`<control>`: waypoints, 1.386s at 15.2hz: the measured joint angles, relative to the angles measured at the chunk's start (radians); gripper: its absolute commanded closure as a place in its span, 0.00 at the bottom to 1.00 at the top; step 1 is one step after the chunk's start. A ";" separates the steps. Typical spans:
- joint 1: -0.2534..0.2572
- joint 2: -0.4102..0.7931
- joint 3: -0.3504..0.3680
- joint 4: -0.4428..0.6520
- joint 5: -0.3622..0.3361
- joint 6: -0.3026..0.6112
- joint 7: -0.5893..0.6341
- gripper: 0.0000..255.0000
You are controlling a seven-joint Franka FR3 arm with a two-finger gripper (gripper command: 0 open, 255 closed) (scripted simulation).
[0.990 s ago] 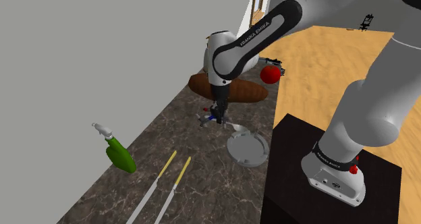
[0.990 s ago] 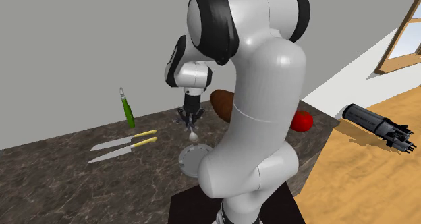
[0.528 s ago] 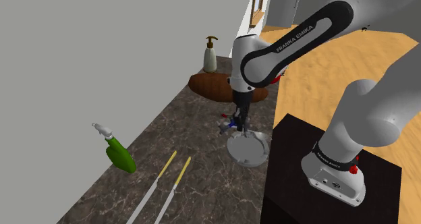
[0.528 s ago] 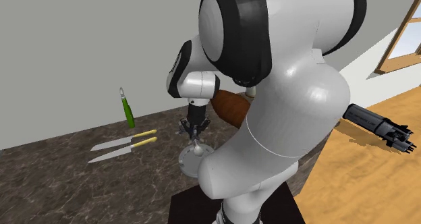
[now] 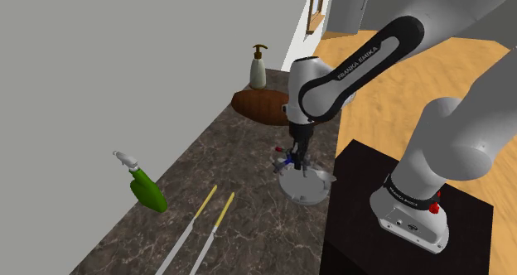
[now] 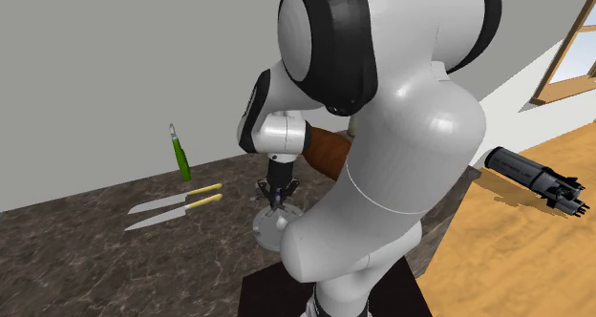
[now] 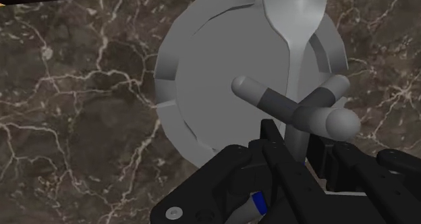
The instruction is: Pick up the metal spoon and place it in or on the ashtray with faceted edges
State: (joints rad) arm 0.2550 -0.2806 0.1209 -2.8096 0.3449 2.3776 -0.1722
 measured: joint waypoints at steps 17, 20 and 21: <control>0.018 0.154 0.002 -0.014 0.055 0.166 -0.056 0.00; 0.018 0.154 0.002 -0.014 0.055 0.166 -0.056 0.00; 0.018 0.154 0.002 -0.014 0.055 0.166 -0.056 0.00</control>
State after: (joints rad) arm 0.2725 -0.1265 0.1231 -2.8239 0.3997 2.5439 -0.2280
